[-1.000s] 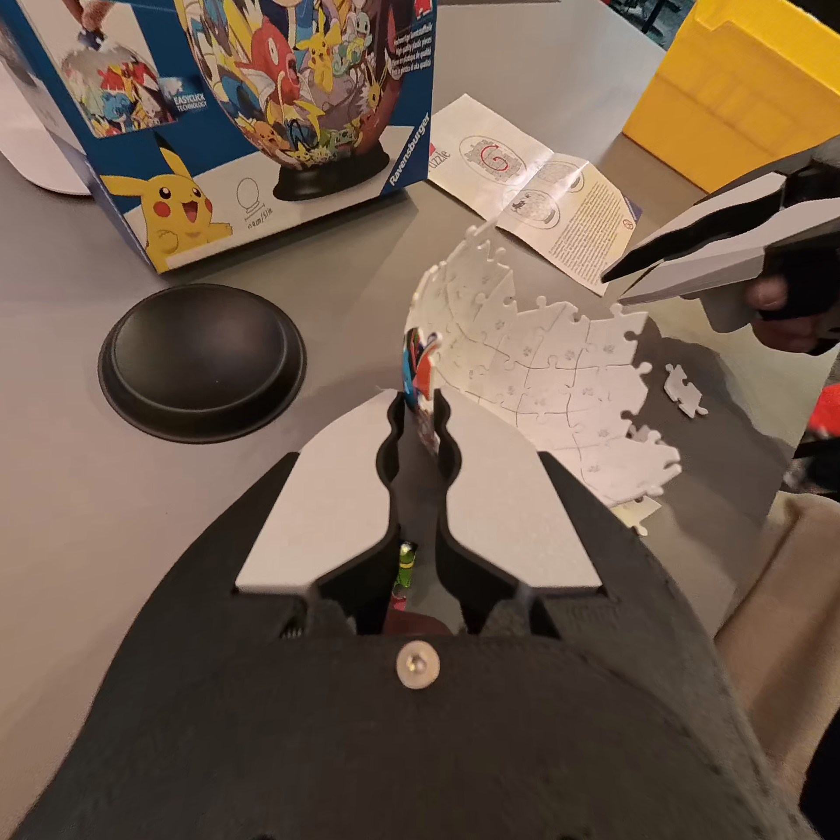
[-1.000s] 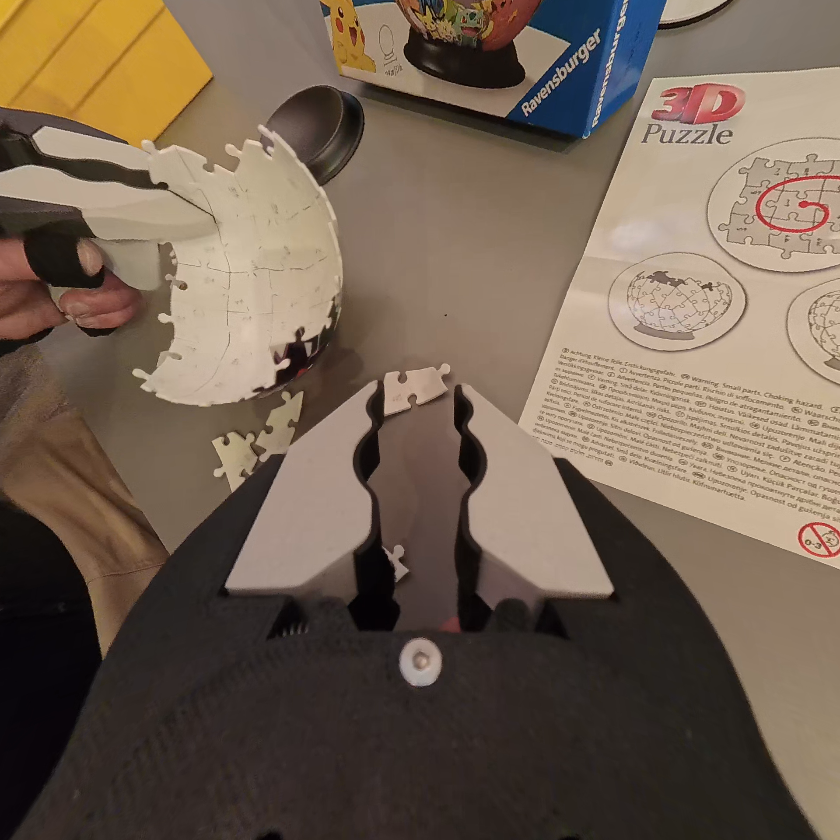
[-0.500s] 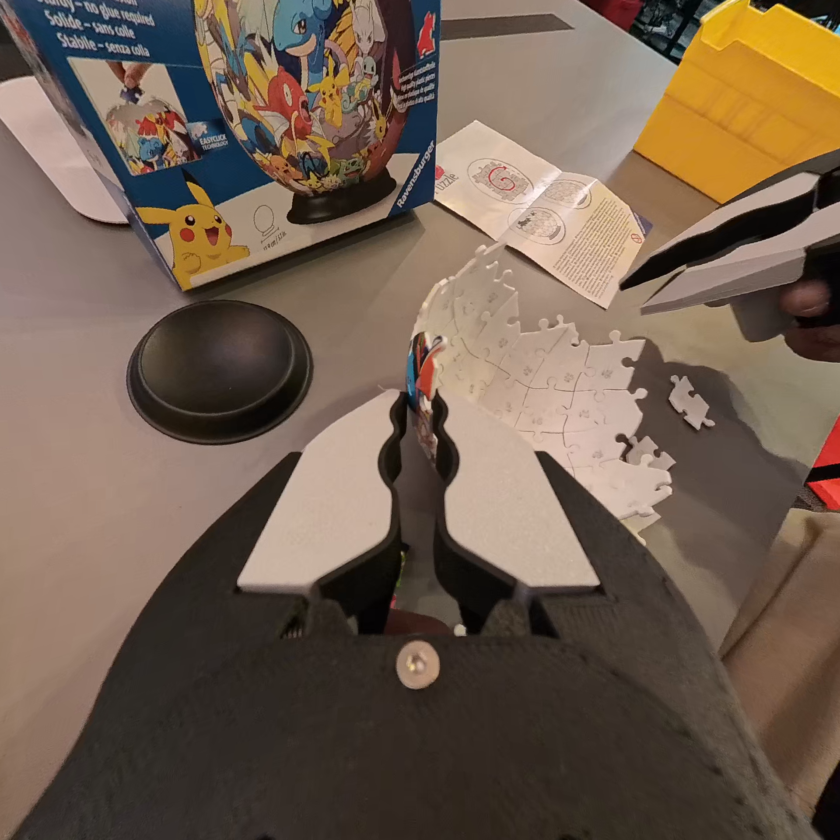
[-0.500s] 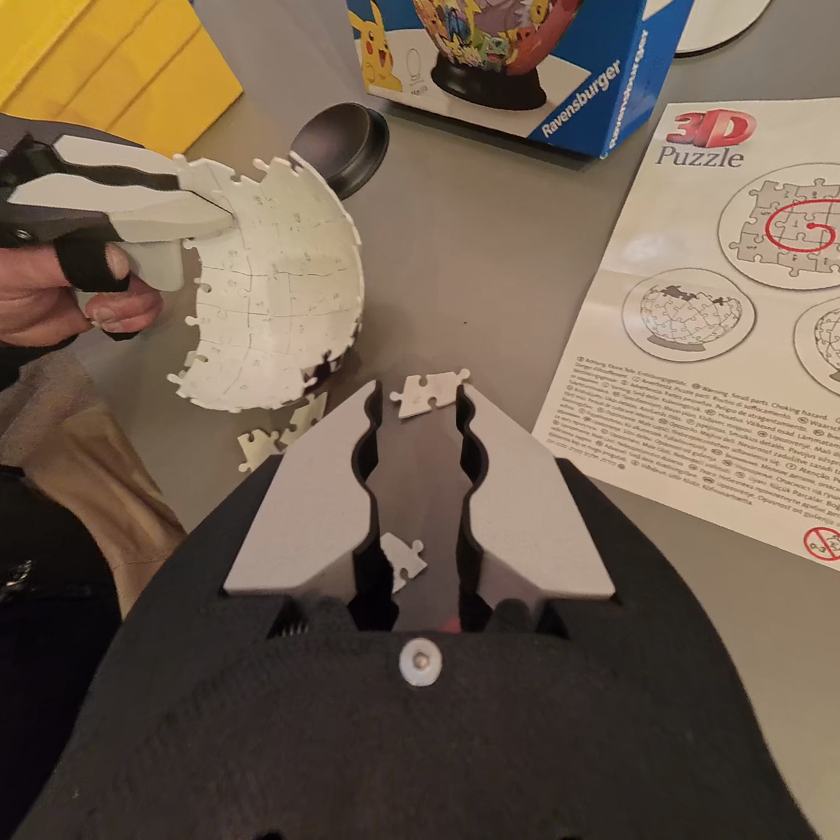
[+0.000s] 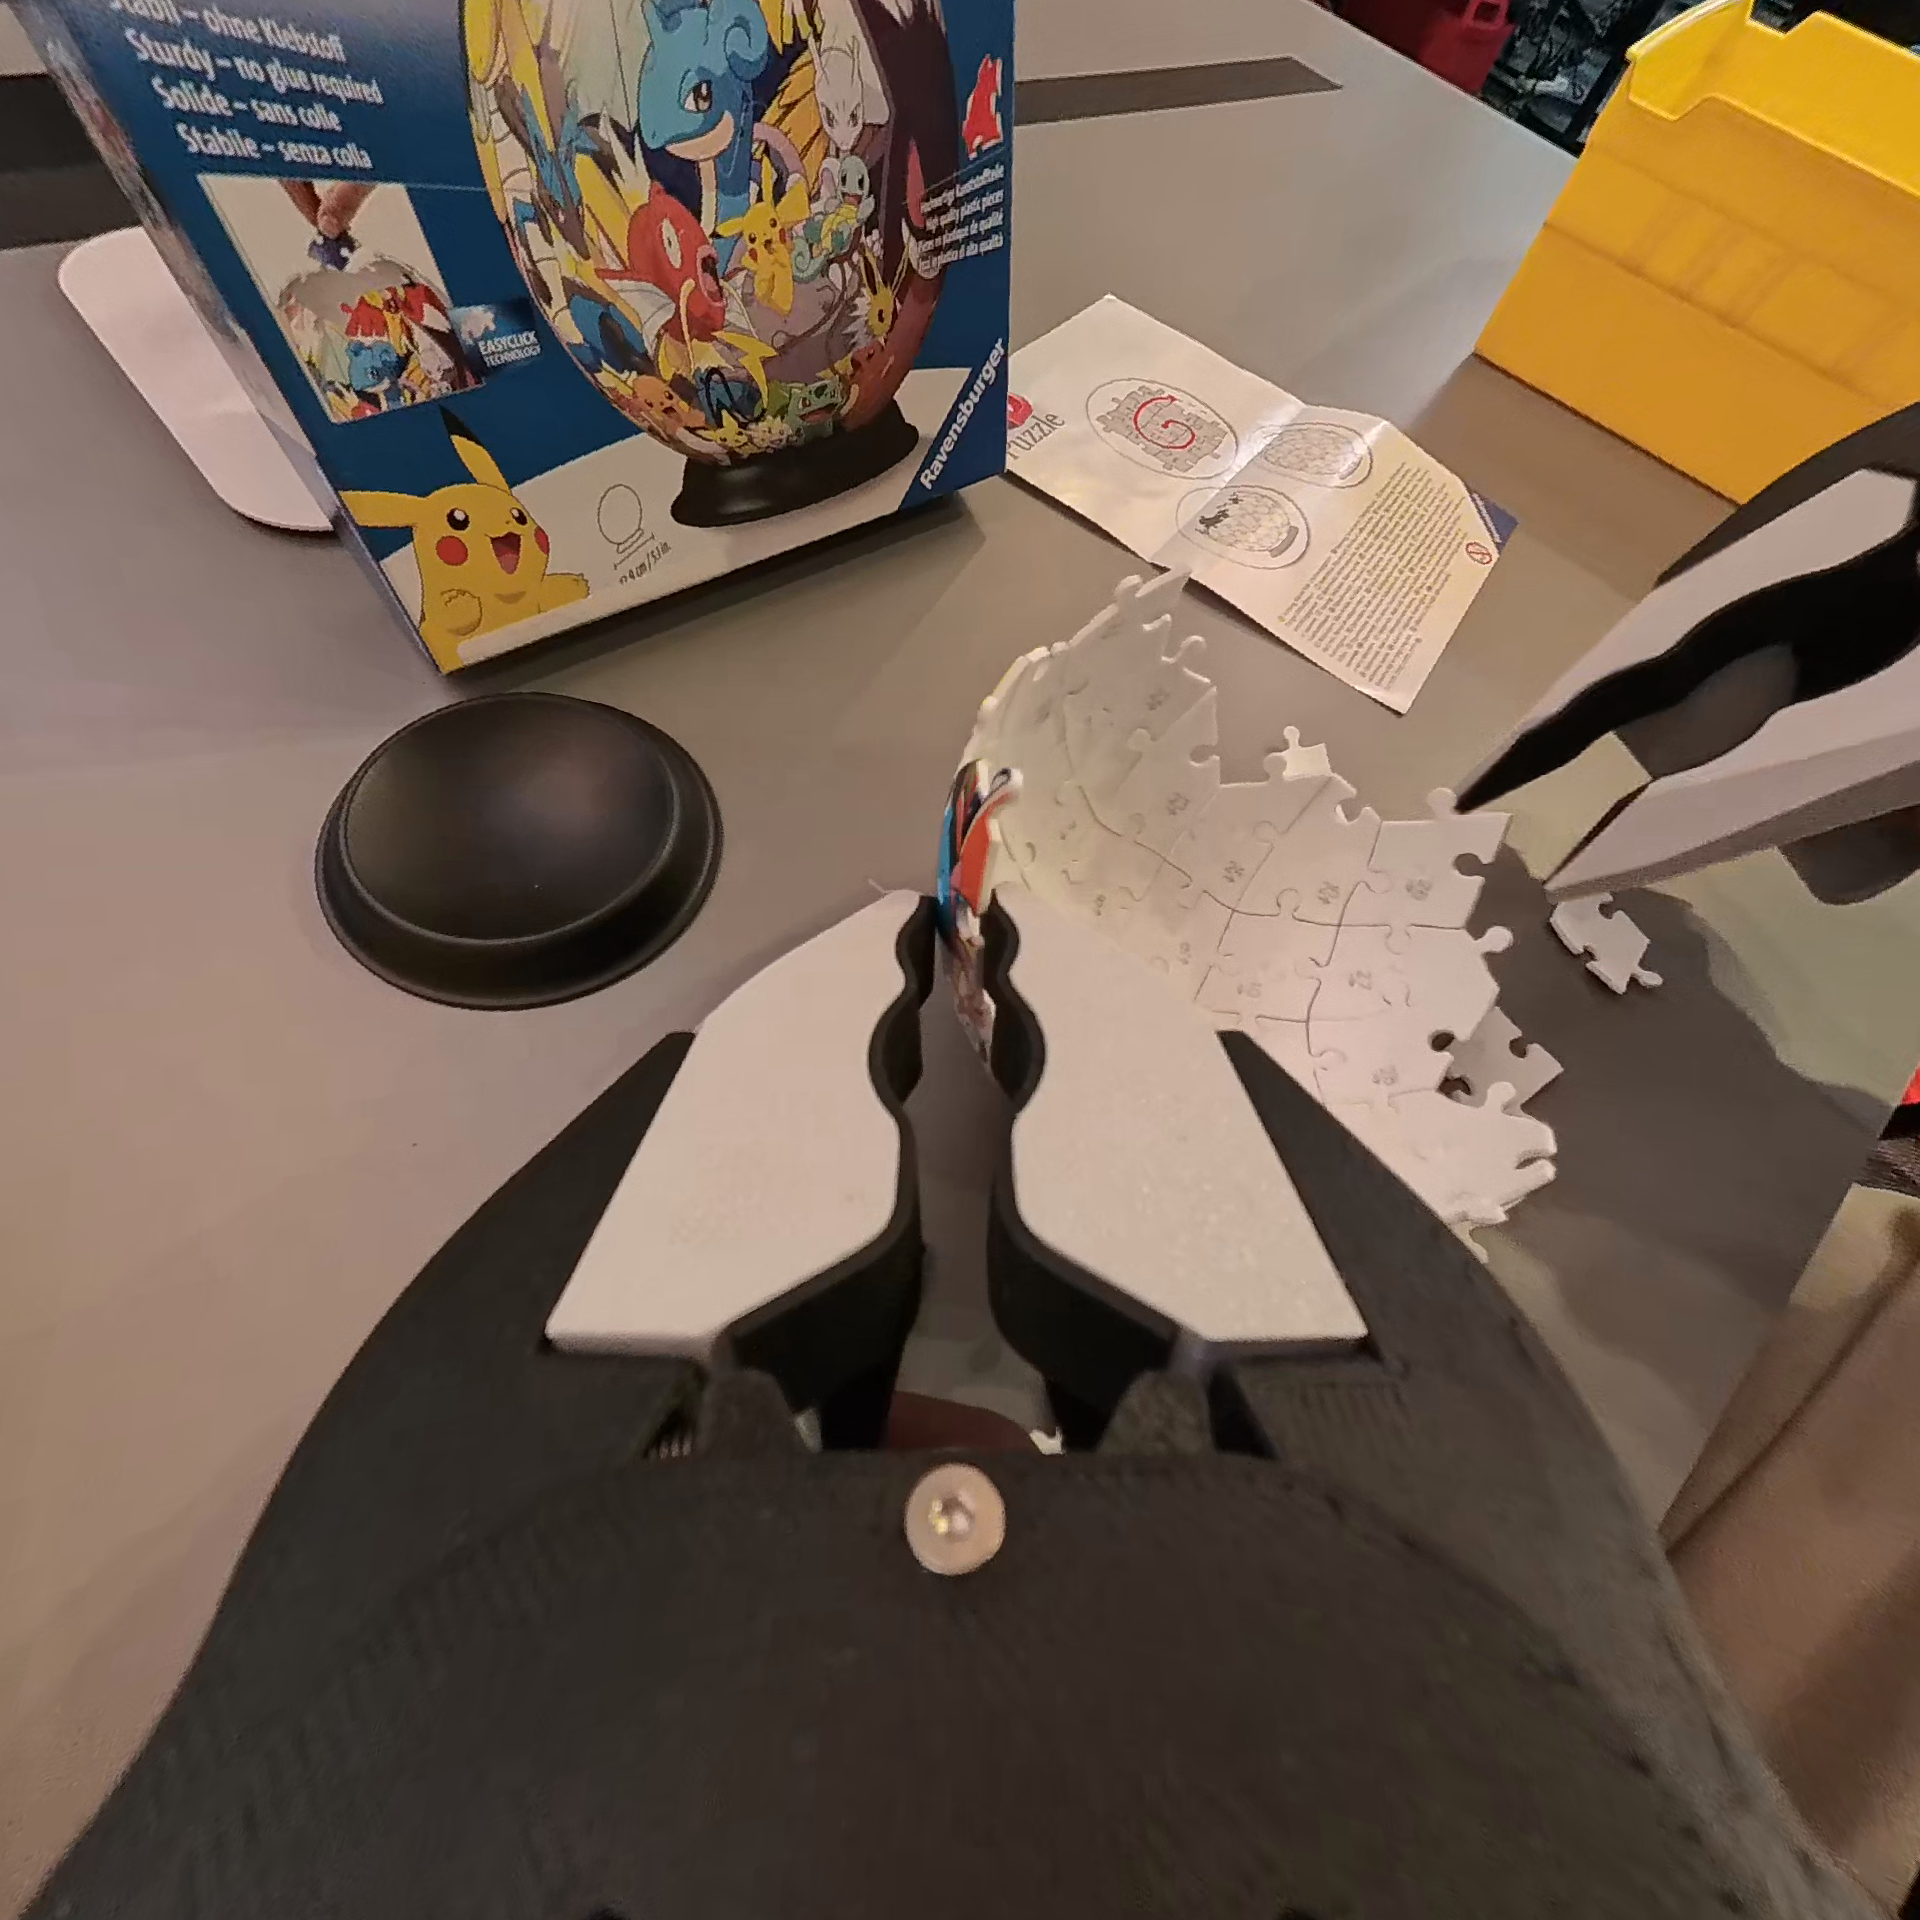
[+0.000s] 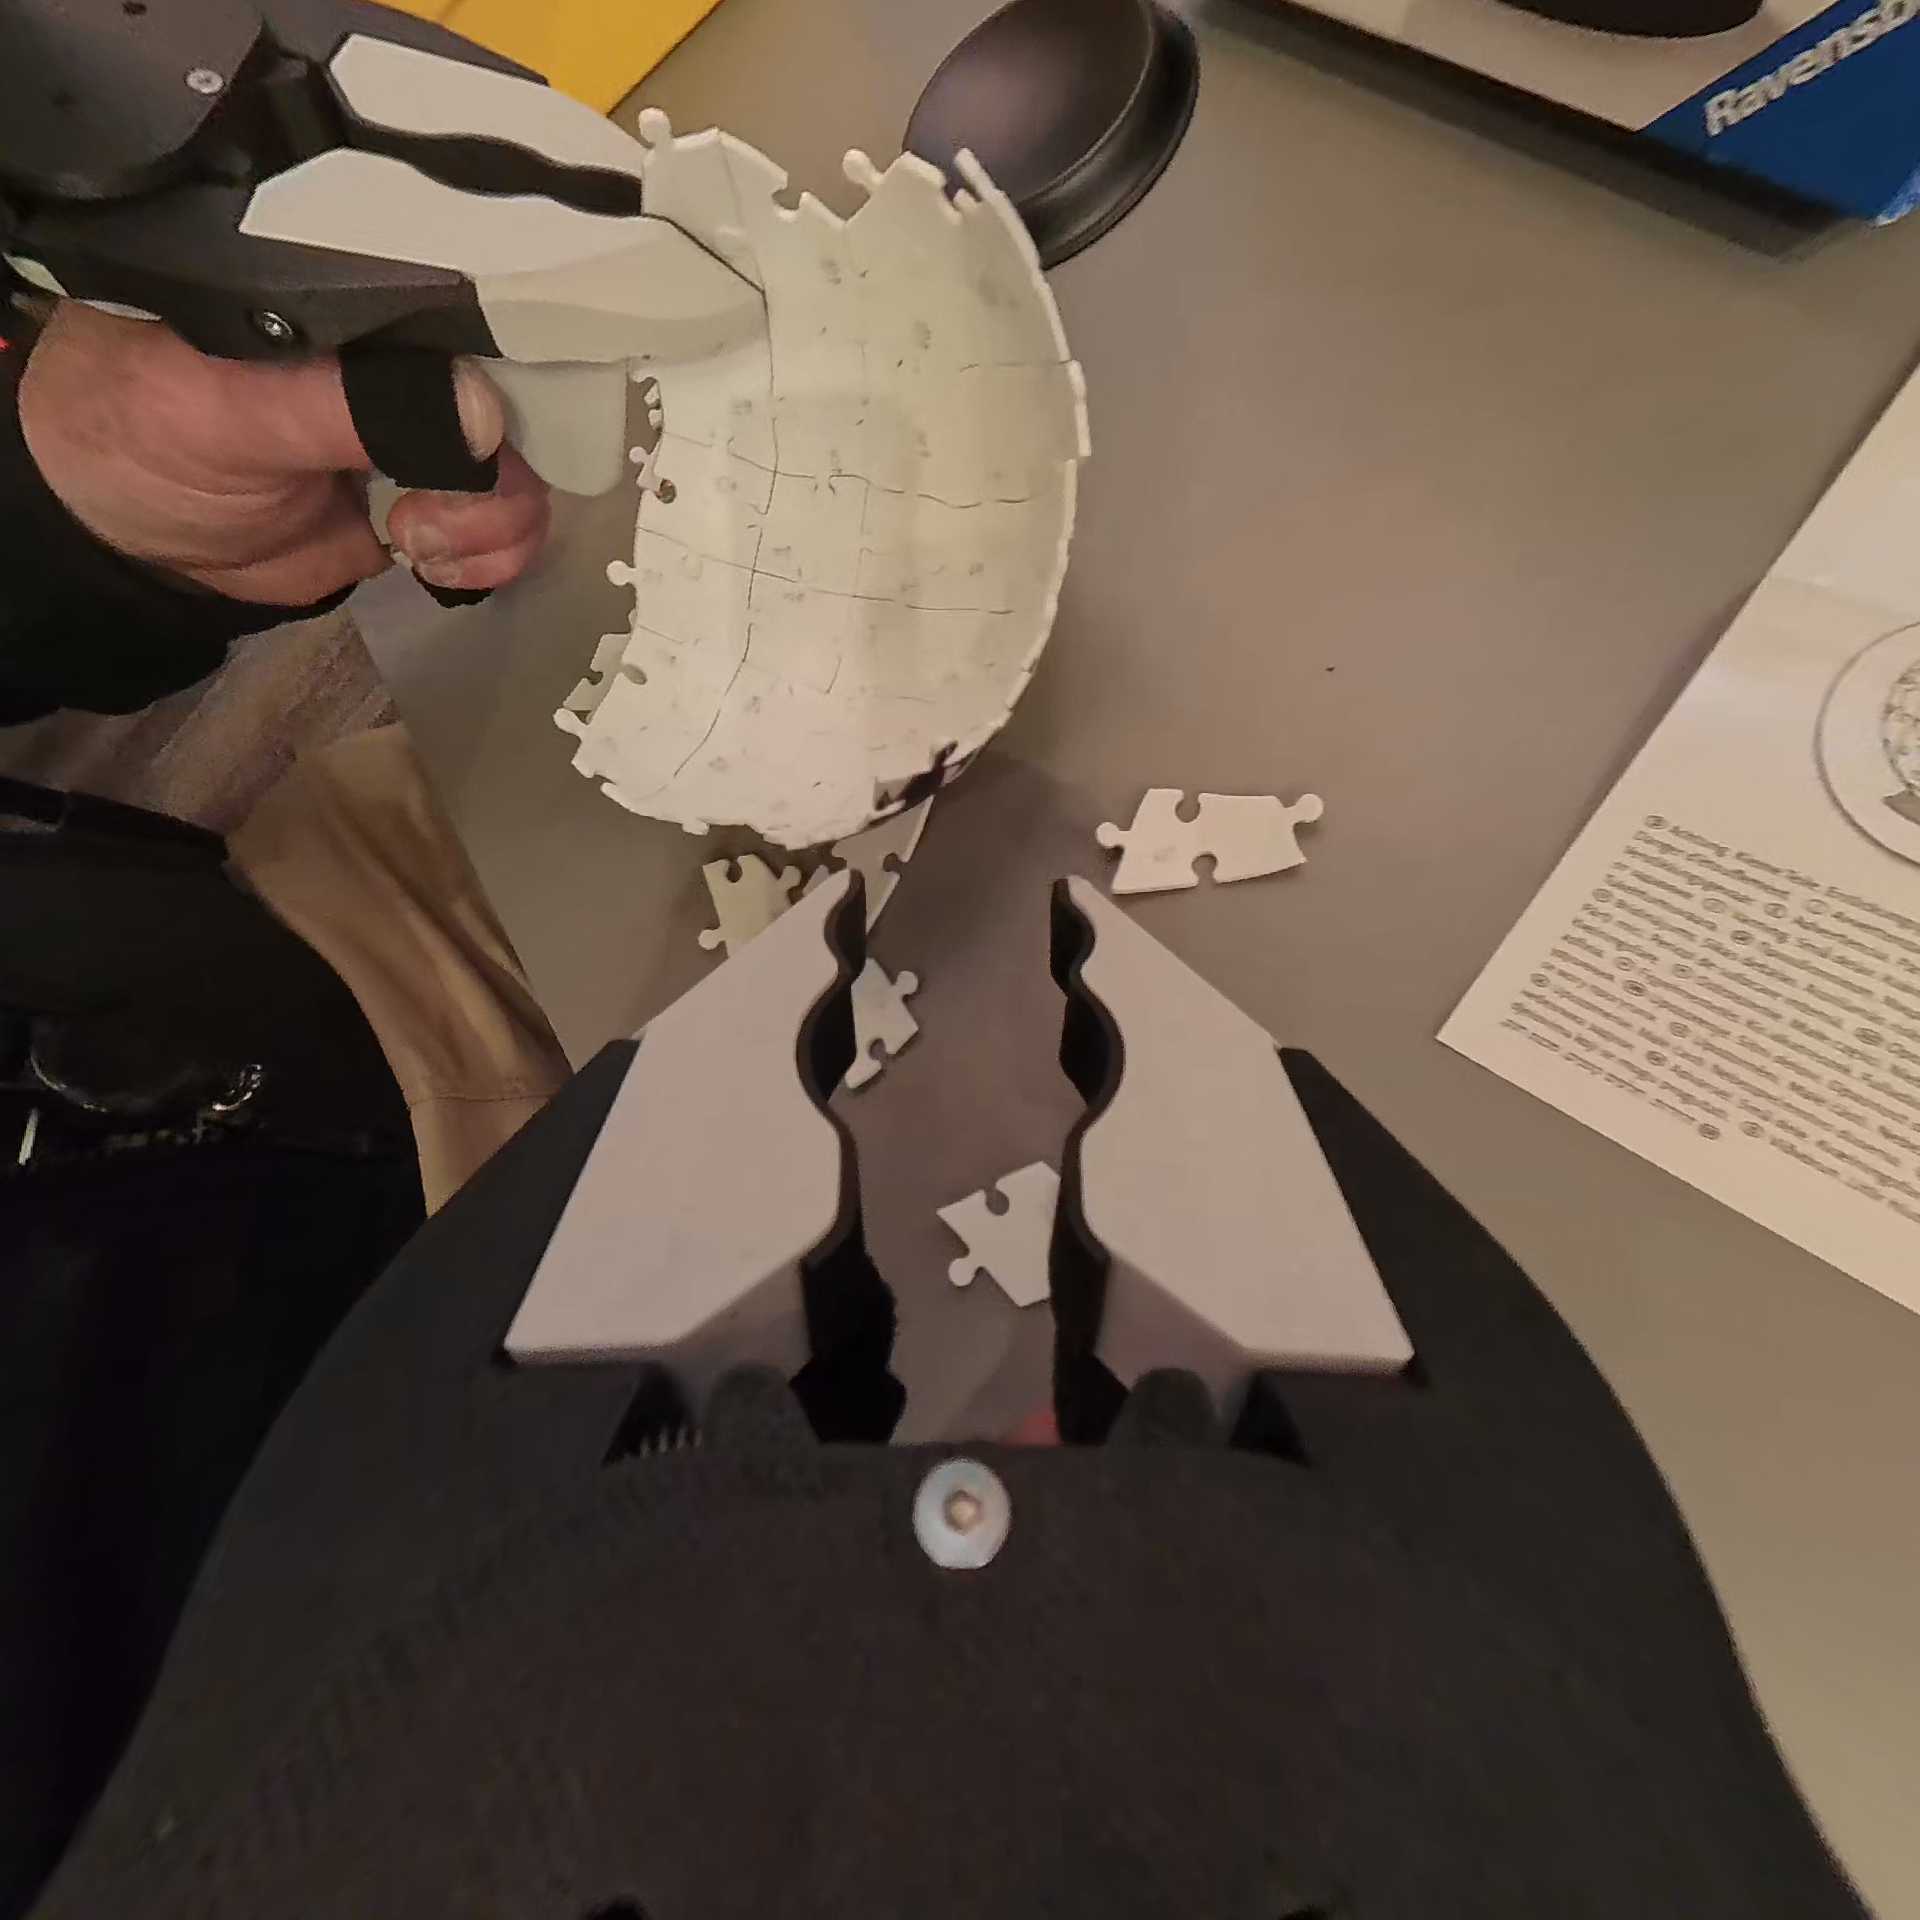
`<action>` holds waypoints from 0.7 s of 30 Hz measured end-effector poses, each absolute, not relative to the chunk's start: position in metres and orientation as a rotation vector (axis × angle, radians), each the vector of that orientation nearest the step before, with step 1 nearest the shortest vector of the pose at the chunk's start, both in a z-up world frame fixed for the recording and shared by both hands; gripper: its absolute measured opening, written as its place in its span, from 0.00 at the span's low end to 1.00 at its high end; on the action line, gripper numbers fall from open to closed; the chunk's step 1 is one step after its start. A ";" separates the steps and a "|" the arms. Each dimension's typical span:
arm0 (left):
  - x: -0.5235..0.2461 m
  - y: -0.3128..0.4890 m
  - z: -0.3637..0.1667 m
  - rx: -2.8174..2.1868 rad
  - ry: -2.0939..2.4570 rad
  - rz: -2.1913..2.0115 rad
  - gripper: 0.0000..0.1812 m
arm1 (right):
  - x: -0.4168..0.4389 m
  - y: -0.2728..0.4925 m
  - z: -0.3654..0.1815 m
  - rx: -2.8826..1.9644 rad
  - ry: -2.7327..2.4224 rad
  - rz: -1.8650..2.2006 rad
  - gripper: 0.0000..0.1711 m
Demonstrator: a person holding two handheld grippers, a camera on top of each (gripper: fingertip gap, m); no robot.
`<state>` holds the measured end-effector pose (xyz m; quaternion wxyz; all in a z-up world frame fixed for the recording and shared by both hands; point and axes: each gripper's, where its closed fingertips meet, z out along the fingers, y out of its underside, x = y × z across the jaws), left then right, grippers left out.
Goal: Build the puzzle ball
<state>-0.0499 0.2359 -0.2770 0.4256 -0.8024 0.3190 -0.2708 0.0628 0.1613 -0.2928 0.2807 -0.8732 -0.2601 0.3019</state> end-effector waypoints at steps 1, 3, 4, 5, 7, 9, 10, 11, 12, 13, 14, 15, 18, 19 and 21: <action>-0.050 0.236 -0.276 -2.001 0.794 -0.673 0.04 | 0.059 0.160 -0.293 -2.341 -0.703 0.828 0.19; -0.049 0.235 -0.275 -1.994 0.786 -0.660 0.04 | 0.052 0.155 -0.293 -2.347 -0.692 0.898 0.19; -0.049 0.235 -0.275 -1.989 0.782 -0.653 0.04 | 0.048 0.152 -0.293 -2.355 -0.689 0.936 0.19; -0.050 0.236 -0.274 -1.984 0.772 -0.636 0.03 | 0.045 0.147 -0.295 -2.371 -0.694 0.967 0.19; -0.050 0.235 -0.273 -1.967 0.765 -0.613 0.03 | 0.039 0.139 -0.300 -2.403 -0.700 1.002 0.20; -0.050 0.235 -0.272 -1.961 0.758 -0.605 0.03 | 0.033 0.131 -0.303 -2.425 -0.706 1.030 0.20; -0.050 0.235 -0.272 -1.959 0.754 -0.600 0.03 | 0.030 0.129 -0.304 -2.434 -0.699 1.034 0.20; -0.050 0.235 -0.272 -1.957 0.753 -0.597 0.03 | 0.028 0.127 -0.305 -2.437 -0.695 1.043 0.20; -0.050 0.236 -0.272 -1.956 0.750 -0.595 0.02 | 0.024 0.125 -0.304 -2.429 -0.696 1.059 0.20; -0.050 0.236 -0.272 -1.958 0.745 -0.594 0.02 | 0.019 0.123 -0.303 -2.420 -0.696 1.084 0.20; -0.050 0.236 -0.273 -1.958 0.742 -0.596 0.03 | 0.015 0.121 -0.303 -2.417 -0.699 1.107 0.20; -0.050 0.236 -0.272 -1.958 0.740 -0.601 0.03 | 0.012 0.120 -0.304 -2.420 -0.703 1.110 0.20; -0.050 0.233 -0.271 -1.957 0.741 -0.618 0.04 | 0.012 0.130 -0.306 -2.407 -0.653 1.096 0.18; -0.050 0.232 -0.270 -1.954 0.742 -0.622 0.04 | 0.011 0.133 -0.304 -2.392 -0.632 1.109 0.17; -0.052 0.230 -0.269 -1.961 0.742 -0.633 0.05 | 0.014 0.137 -0.309 -2.405 -0.629 1.078 0.17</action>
